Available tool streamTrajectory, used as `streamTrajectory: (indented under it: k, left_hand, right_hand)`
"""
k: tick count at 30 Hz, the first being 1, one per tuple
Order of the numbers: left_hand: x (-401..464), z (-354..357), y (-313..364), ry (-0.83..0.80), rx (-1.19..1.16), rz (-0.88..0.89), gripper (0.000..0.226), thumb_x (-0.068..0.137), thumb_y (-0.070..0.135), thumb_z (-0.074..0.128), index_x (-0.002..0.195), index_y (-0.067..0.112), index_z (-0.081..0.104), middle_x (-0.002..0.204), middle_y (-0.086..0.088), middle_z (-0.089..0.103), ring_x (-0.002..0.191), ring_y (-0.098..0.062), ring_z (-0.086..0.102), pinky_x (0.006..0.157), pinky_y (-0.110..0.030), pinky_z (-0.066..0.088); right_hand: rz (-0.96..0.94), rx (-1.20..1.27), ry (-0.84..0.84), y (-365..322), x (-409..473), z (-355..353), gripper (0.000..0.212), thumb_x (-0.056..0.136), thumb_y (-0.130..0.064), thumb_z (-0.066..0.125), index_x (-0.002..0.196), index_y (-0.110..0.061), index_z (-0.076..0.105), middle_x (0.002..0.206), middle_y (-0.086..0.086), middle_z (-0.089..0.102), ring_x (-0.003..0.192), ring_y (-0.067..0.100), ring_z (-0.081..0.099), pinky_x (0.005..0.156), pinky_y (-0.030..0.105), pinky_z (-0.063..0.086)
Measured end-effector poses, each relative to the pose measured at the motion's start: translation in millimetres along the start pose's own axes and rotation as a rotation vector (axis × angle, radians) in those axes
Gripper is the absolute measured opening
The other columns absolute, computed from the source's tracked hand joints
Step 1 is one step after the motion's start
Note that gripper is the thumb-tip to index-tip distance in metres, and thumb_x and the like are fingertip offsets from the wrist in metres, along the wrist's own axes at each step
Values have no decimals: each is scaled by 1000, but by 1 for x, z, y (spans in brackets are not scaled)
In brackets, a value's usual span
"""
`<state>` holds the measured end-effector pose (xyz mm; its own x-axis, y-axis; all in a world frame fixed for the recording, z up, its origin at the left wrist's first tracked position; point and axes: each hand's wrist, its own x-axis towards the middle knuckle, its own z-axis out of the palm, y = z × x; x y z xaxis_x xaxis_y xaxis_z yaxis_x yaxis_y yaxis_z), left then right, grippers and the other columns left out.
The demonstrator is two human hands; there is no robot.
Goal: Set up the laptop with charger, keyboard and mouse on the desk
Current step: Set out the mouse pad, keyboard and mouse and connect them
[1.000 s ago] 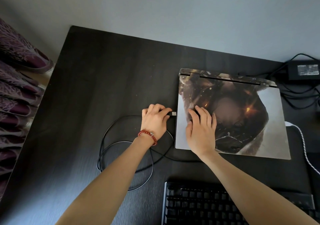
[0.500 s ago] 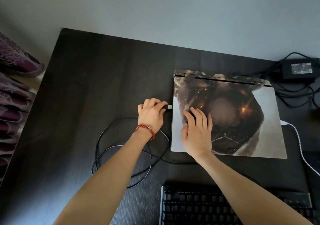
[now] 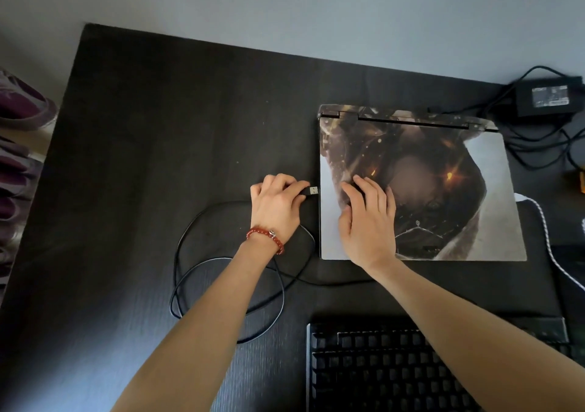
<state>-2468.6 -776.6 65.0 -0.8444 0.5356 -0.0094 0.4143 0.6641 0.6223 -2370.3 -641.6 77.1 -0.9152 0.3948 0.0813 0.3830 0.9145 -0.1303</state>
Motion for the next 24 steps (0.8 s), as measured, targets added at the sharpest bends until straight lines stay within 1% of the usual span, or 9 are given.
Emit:
streamTrajectory:
  k: [3,7,9,14,20,24]
  left_hand:
    - [-1,0,-2,17,3,35,24,83,10,58,104,18,68,97,-6,64,95,-30,55,81,-33,23]
    - [-2,2,-4,32,-10,37,26,85,11,56,107,18,67,98,-7,63,97,-30,53,82,-34,24]
    - [-1,4,-6,32,-25,30,27,86,12,53,110,19,65,101,-7,63,99,-30,52,83,-35,26]
    - [2,8,-8,64,-56,12,29,87,17,50,112,23,63,105,-2,63,103,-27,50,84,-35,28]
    - [4,14,-7,104,-85,10,30,87,19,49,113,26,63,106,1,64,105,-24,50,86,-33,24]
    - [9,10,-7,63,-107,18,30,87,18,52,114,24,62,110,1,64,108,-24,48,87,-32,19]
  right_hand:
    - [23,13,30,-4,1,-1,41,84,-19,35,121,-12,52,129,12,54,125,30,46,111,53,24]
    - [230,55,89,-33,10,3,46,80,-20,30,119,-10,52,125,14,52,122,33,44,110,55,24]
    - [275,33,98,-44,10,8,47,82,-22,27,122,-11,50,127,15,49,124,33,41,110,55,23]
    - [273,23,82,-43,10,9,47,86,-21,25,128,-12,46,135,13,45,130,31,34,113,52,19]
    - [277,-19,86,-46,11,10,44,88,-16,30,128,-9,45,136,15,43,129,33,35,109,52,24]
    - [285,-17,80,-49,11,9,43,88,-15,31,129,-8,44,137,15,42,129,33,34,110,52,23]
